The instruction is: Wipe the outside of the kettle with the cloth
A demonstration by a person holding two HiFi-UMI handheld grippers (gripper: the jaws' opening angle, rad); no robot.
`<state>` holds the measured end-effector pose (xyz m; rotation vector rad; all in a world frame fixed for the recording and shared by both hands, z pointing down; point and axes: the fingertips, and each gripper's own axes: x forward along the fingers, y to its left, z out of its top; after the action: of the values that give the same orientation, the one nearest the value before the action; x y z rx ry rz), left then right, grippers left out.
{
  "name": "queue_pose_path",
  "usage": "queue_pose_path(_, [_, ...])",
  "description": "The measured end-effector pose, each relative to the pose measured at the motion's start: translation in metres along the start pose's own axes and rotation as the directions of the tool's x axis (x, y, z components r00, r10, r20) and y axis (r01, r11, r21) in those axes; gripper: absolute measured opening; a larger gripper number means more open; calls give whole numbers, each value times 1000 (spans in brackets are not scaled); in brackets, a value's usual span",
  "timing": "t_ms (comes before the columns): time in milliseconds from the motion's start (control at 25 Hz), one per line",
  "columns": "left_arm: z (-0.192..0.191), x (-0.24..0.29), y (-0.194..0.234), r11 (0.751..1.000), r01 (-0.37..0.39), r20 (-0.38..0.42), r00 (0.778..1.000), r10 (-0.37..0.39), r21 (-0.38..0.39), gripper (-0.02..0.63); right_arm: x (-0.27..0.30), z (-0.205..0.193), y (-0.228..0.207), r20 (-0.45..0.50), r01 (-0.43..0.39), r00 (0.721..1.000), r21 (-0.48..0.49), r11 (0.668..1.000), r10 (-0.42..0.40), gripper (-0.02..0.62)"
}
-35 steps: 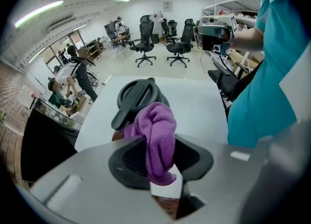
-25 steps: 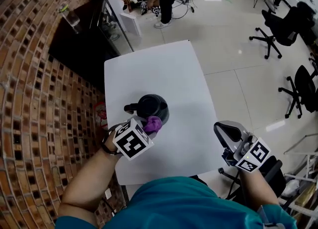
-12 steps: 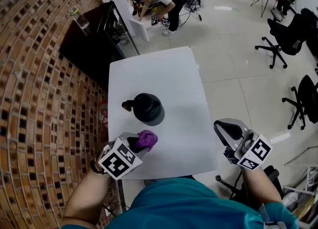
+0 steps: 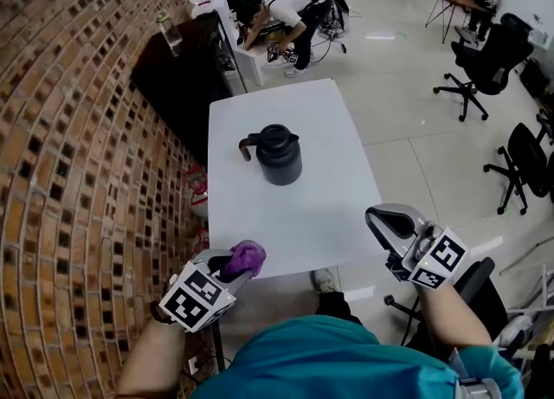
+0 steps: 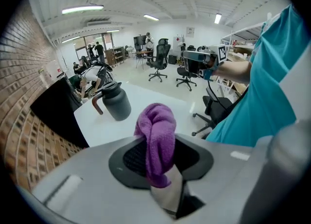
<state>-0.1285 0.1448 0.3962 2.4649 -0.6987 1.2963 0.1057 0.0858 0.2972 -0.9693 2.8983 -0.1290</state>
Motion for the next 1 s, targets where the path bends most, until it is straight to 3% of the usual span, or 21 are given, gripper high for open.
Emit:
queue_pose_path(120, [-58, -49, -34, 999, -30, 104, 994, 33, -29, 123, -14, -4, 85, 8, 21, 1000, 37, 999, -22, 3])
queue_pose_path(200, [-97, -83, -63, 996, -2, 199, 980, 20, -86, 123, -27, -12, 141, -11, 44, 999, 73, 996, -43, 3])
queue_pose_path(280, [-128, -112, -97, 986, 73, 325, 946, -21, -147, 123, -43, -19, 188, -46, 68, 997, 85, 994, -65, 3])
queue_pose_path(360, [-150, -136, -127, 973, 136, 450, 892, -37, -189, 123, -57, -19, 222, -65, 84, 995, 83, 993, -79, 3])
queue_pose_path(440, [-169, -153, -149, 960, 152, 531, 847, -4, -235, 123, -71, -18, 250, -79, 87, 994, 74, 993, -81, 3])
queue_pose_path(520, [-186, -161, -168, 948, 122, 555, 830, 65, -293, 123, -87, -19, 271, -91, 76, 993, 66, 995, -70, 3])
queue_pose_path(600, [-191, -167, -186, 941, 84, 577, 806, 129, -328, 123, -105, -22, 285, -104, 58, 993, 54, 997, -52, 3])
queue_pose_path(800, [-160, -185, -234, 906, 111, 700, 675, 233, -408, 123, -155, -28, 295, -148, 44, 988, 28, 999, -39, 3])
queue_pose_path(840, [-153, -186, -242, 908, 110, 709, 665, 236, -405, 123, -163, -27, 294, -146, 44, 989, 32, 999, -39, 3])
queue_pose_path(1000, [-136, -181, -270, 907, 110, 711, 662, 237, -405, 123, -186, -26, 294, -128, 29, 992, 86, 996, -17, 3])
